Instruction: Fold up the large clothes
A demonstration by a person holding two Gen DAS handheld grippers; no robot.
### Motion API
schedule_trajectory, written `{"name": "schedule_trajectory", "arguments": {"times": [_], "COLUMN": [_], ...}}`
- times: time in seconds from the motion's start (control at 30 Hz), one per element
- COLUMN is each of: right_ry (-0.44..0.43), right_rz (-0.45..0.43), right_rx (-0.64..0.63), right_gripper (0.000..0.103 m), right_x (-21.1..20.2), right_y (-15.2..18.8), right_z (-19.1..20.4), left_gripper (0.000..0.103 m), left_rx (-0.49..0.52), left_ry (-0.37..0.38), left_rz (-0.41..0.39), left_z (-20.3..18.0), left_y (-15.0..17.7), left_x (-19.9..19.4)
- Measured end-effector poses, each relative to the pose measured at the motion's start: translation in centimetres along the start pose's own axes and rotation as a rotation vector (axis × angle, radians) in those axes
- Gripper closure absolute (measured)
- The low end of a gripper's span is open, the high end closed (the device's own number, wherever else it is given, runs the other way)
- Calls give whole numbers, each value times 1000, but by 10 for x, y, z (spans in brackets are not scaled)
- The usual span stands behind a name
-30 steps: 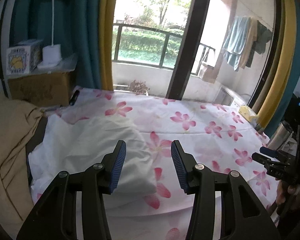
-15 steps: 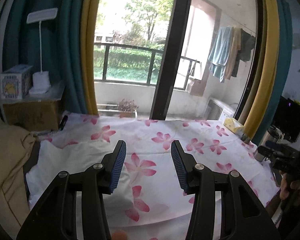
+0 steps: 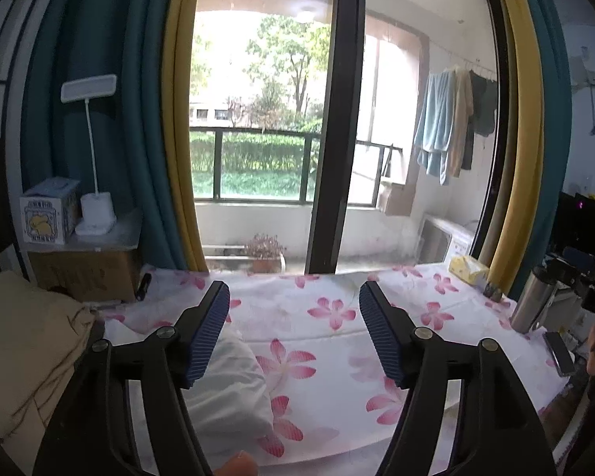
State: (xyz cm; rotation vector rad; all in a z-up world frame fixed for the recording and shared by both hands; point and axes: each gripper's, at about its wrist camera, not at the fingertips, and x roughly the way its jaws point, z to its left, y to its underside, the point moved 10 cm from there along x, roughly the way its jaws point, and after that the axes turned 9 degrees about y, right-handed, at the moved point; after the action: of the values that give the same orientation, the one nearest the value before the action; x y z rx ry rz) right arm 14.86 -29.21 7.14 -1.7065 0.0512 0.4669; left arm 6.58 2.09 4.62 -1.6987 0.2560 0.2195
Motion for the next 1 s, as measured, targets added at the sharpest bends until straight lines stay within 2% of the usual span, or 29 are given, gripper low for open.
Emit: {"name": "schedule_trajectory", "arguments": {"times": [0.27,0.47,0.5,0.53,0.6,0.73,1.0], "right_ry": [20,41,41,40,45,79,101], "right_rz": [-90,-145,-152,-155,-170,-176,-145], "right_rx": [-6,-13,-9,-6,-1,7,15], "right_gripper": [11,10,8,1,0,0,0], "right_x": [-21,-30,-31,-32,-33,-29,-15], "right_y": [-30,-48,-50,-51,-55,-58,-53], "right_z": [-4,-5,-5,-6,-7,-12,-20], "left_gripper": [30,25,24,24,23,21,21], "left_rx": [28,27,26,25,17,-7,-17], "left_ry": [3,59,56,51,39,15,2], "left_rz": [-51,-87,-95,-106,-123,-145,-120], "left_z": [-5,-12,-12,-10,-7,3,9], "left_y": [-19,-30,-32,-34,-37,-41,-34], "left_x": [-9,-14,-15,-17,-19,-19,-9]}}
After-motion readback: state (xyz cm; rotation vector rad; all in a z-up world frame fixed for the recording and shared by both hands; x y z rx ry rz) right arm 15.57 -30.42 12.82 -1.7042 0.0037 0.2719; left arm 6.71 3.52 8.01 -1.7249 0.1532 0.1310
